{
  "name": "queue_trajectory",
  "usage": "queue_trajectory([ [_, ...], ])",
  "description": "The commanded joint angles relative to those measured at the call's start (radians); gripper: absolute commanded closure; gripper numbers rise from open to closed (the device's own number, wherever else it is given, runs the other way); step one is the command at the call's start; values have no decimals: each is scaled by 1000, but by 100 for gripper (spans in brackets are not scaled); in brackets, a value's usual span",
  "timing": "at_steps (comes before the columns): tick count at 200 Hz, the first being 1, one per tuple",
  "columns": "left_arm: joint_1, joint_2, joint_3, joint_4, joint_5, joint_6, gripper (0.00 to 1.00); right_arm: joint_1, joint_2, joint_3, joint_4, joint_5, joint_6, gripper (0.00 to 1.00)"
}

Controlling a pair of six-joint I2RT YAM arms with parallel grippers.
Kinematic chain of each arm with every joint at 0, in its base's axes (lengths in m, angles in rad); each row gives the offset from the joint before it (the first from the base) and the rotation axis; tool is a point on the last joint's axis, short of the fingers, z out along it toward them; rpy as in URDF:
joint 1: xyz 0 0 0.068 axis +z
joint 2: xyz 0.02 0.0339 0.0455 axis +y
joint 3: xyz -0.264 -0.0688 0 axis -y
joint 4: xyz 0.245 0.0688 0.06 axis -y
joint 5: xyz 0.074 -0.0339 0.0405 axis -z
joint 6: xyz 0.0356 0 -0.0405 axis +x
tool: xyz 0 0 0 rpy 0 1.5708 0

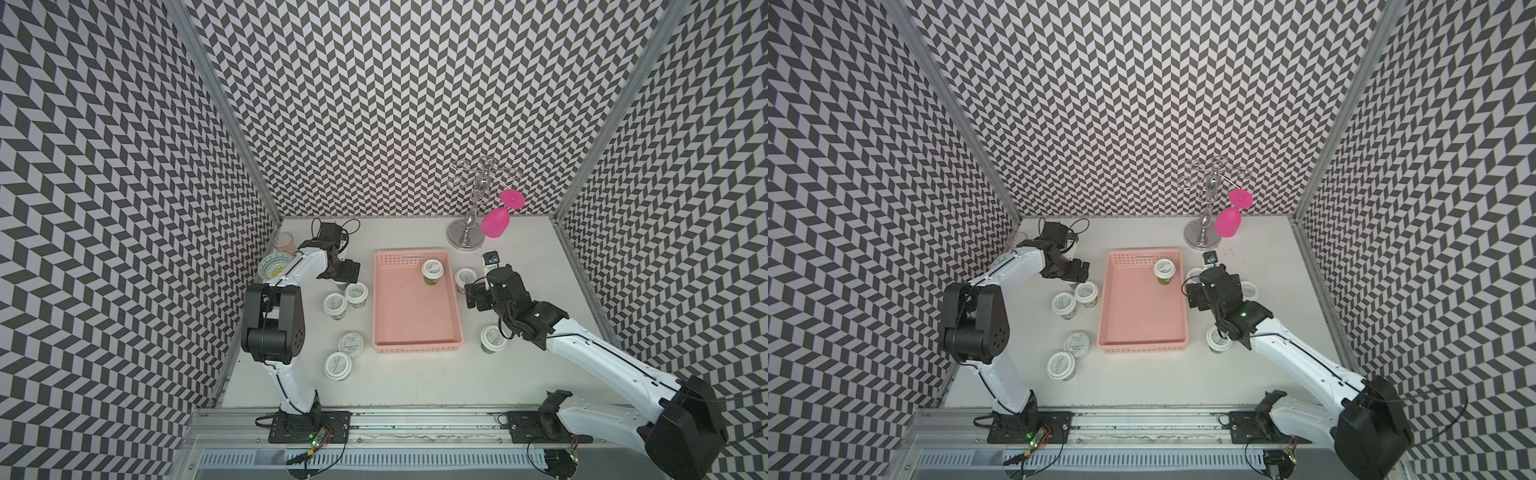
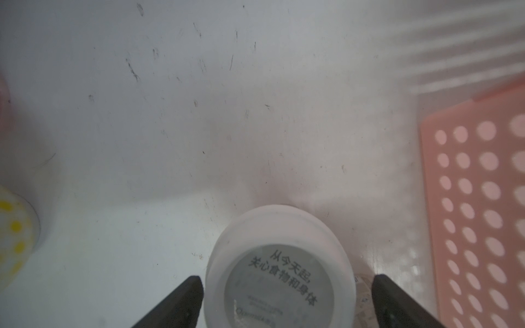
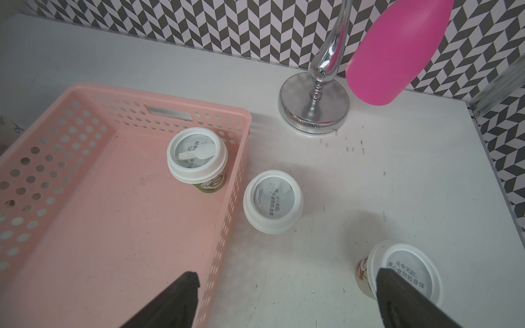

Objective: Put the yogurt in the basket
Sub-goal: Pick up the yogurt from the center of the board.

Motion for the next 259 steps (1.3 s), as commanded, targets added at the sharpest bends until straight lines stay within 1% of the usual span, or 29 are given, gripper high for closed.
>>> queue_trajectory([
  [1,-4,24,21,-7,5,7,5,7,8,-2,30,0,-1,1],
  [63,-3,23,23,-7,0,8,12,8,8,-3,30,-1,-1,1],
  [83,-3,21,22,-5,0,10,16,8,10,-4,30,-2,-2,0],
  [121,-3,20,24,-7,-1,11,18,8,12,-3,29,-3,-2,0],
  [156,-4,18,22,-5,1,14,22,8,12,-2,29,-2,-1,0],
  [219,-4,11,24,-3,3,16,23,10,14,-4,29,-1,-1,1],
  [259,-3,-12,30,-2,-4,19,21,11,17,-4,29,-1,-1,0],
])
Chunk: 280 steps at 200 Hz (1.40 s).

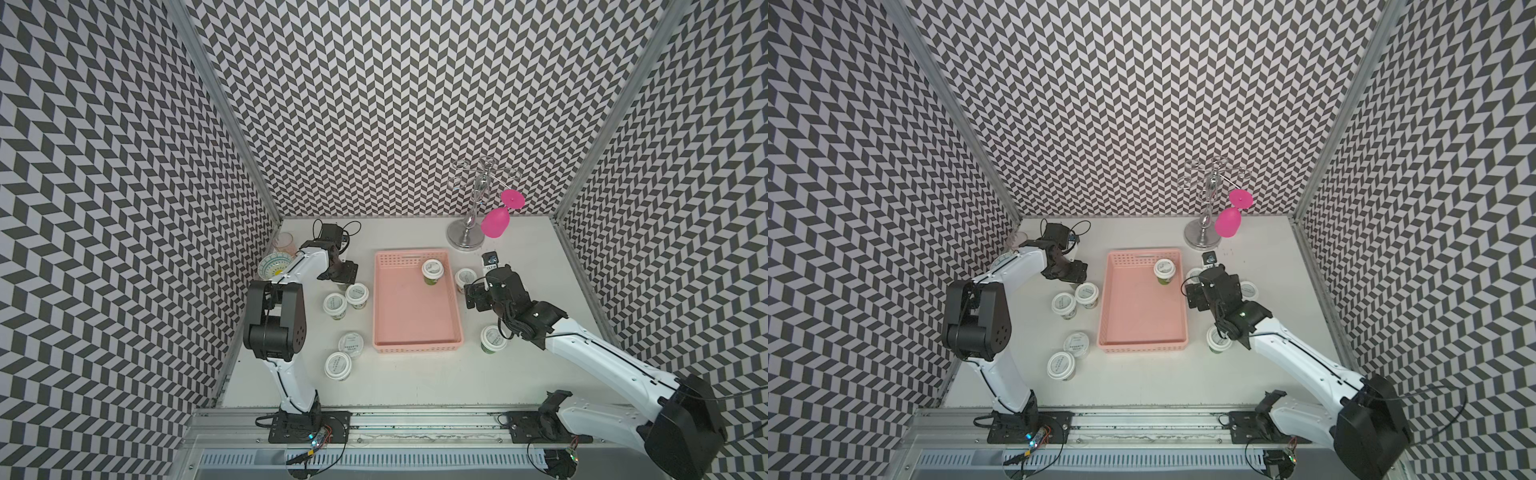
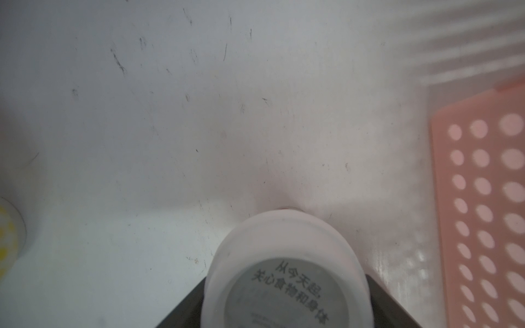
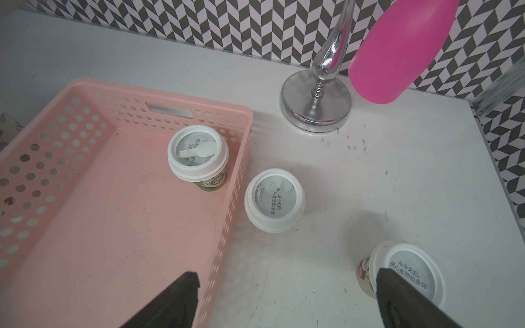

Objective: Put the yogurt in the basket
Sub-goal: Pick up the yogurt from the center of the board, then place the yogurt in the basket.

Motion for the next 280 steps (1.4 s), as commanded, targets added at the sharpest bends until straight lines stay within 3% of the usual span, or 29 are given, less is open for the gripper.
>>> queue_trajectory([
  [1,-3,-32,30,-3,-5,12,21,10,10,-4,29,2,-1,0],
  [85,-9,-85,70,-13,-36,27,23,11,19,-3,28,4,-1,0],
  [167,-48,-97,205,-70,-43,43,25,11,23,-4,28,8,-2,0],
  [280,-233,-54,328,-114,-18,70,26,13,36,-4,25,27,-2,0],
])
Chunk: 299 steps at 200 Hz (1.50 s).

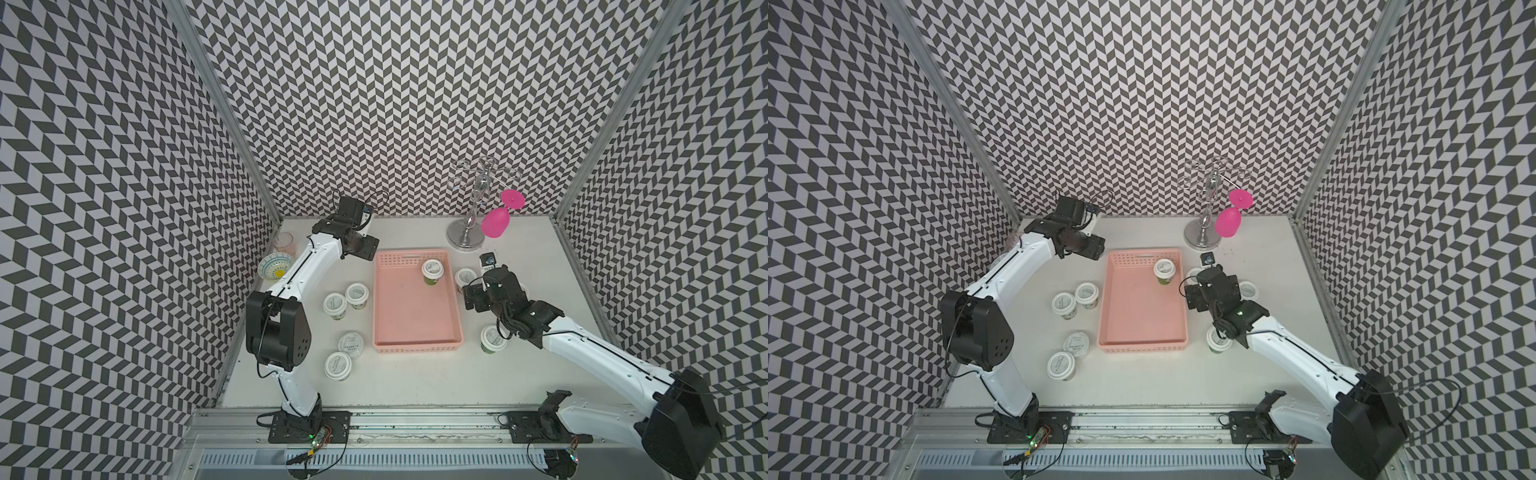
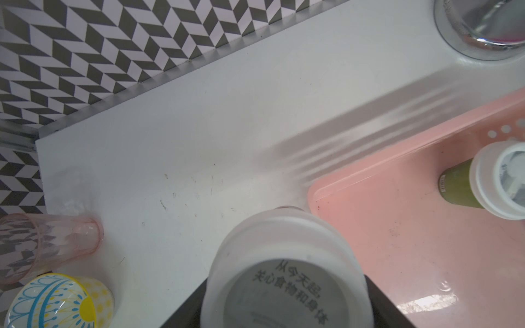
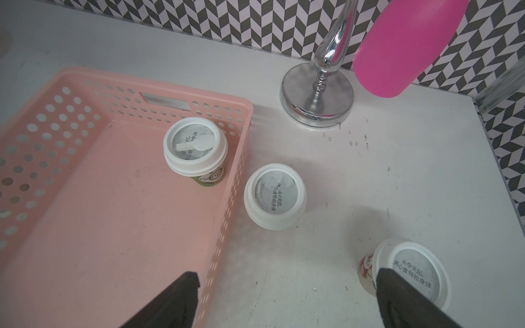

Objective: Put the yogurt in the basket
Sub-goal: Place the yogurt in the basket.

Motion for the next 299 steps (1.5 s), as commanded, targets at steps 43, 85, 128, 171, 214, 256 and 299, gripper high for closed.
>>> queue_trajectory([
  [43,-111,56,86,-42,38,18,27,8,11,-4,23,25,-2,0],
  [85,-157,107,107,-52,50,21,27,8,15,-4,23,28,-4,0],
  [128,-176,154,112,-55,63,18,27,8,13,-4,22,29,-2,0],
  [171,-188,200,114,-56,65,14,28,10,13,-4,22,29,-2,1],
  [214,-202,255,138,-59,76,9,29,12,13,-3,22,31,-3,0],
  [256,-215,303,165,-64,74,9,29,11,13,-2,20,34,-4,0],
  [299,-231,336,181,-69,69,12,30,13,16,-3,21,34,-3,0],
])
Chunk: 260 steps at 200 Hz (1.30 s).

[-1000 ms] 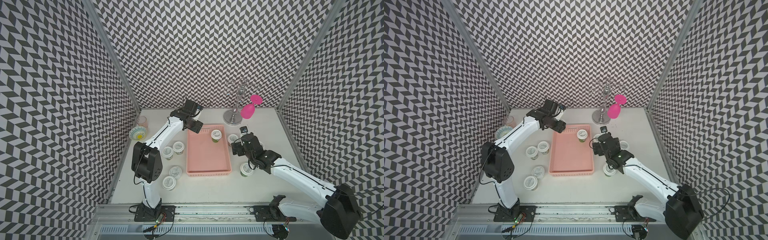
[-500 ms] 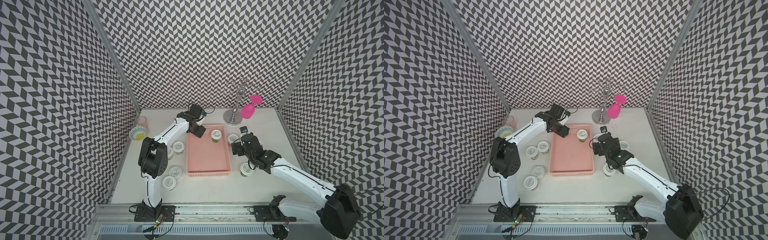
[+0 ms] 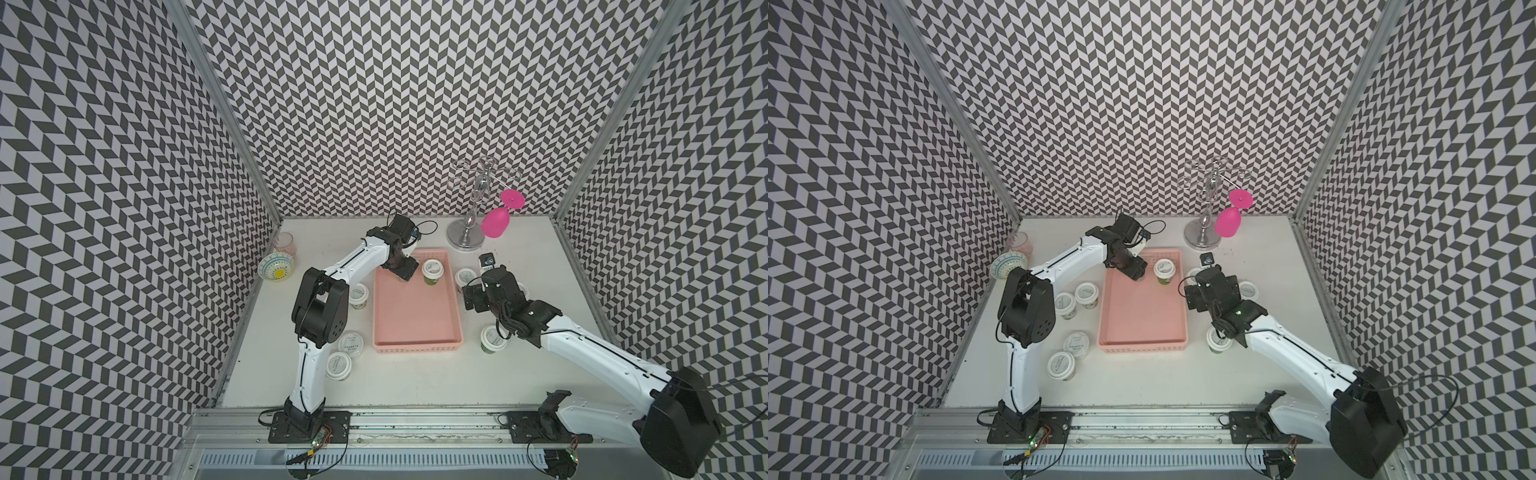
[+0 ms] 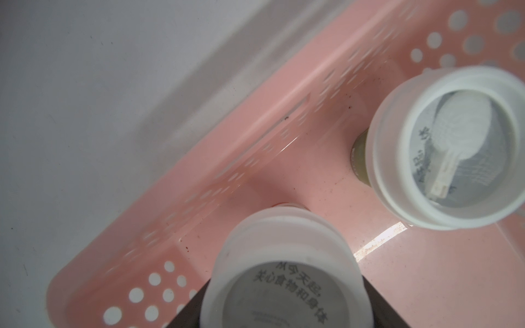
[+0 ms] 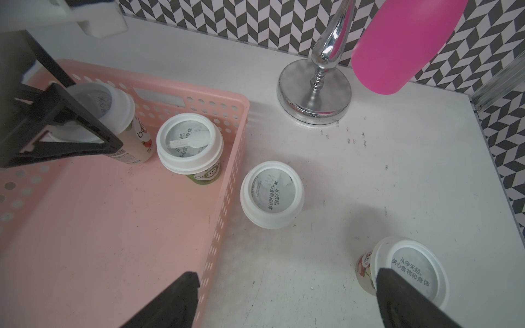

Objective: Put the yogurt in the basket
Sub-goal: Place the yogurt in the basket.

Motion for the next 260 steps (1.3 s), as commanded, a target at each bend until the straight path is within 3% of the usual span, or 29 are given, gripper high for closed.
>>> queue_trajectory([
  [1,-14,21,35,-15,8,-1,30,10,4,-3,22,19,-3,0],
  [102,-20,53,30,-16,10,-5,27,13,6,-1,18,22,-4,0],
  [169,-24,34,14,-14,6,-5,17,14,6,-1,18,23,-4,0],
  [220,-25,-6,8,-14,-6,-3,0,16,8,-1,18,25,-3,0],
  [260,-25,-46,-2,-16,2,5,0,17,9,-1,16,27,-5,0],
])
